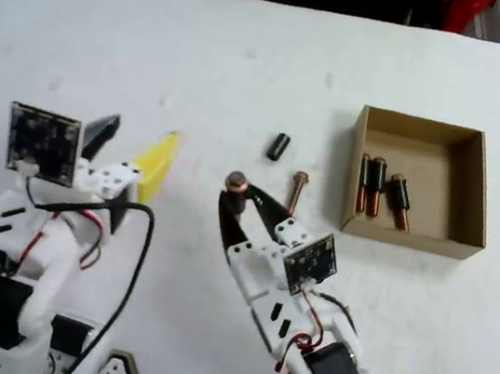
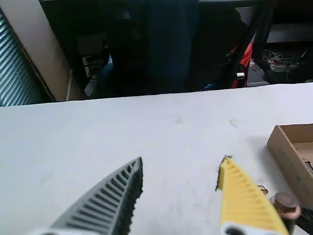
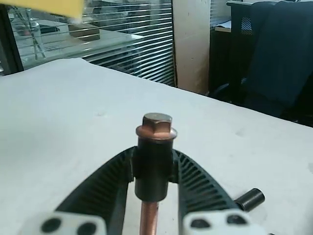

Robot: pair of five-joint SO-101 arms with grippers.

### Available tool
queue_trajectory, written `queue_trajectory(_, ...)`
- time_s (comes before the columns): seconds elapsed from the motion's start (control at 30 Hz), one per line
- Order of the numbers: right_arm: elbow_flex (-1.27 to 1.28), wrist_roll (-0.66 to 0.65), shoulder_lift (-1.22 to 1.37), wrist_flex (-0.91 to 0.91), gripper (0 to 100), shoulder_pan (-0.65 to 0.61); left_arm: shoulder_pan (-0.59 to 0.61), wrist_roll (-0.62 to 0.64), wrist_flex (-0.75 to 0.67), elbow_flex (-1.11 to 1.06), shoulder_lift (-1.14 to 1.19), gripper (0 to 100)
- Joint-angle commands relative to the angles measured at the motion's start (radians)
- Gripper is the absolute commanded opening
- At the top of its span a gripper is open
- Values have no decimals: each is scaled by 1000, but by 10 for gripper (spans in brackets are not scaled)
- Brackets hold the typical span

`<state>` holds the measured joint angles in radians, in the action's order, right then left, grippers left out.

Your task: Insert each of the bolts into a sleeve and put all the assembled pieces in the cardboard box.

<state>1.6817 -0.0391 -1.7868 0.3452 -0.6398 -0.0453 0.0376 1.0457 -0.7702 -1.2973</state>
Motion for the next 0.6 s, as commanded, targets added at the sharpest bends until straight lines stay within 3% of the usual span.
queue_trajectory(0.0, 8, -9, -15, 2, 17, 13, 90, -11, 44, 80, -12, 267)
queue_trajectory(0.13, 8, -9, -15, 4, 17, 13, 166, -11, 78, 97, -12, 267)
queue_trajectory(0.3, 8, -9, -15, 28, 17, 12, 173, -12, 196, 106, -12, 255)
queue_trajectory(0.57, 8, -9, -15, 31, 17, 13, 176, -14, 221, 100, -12, 55)
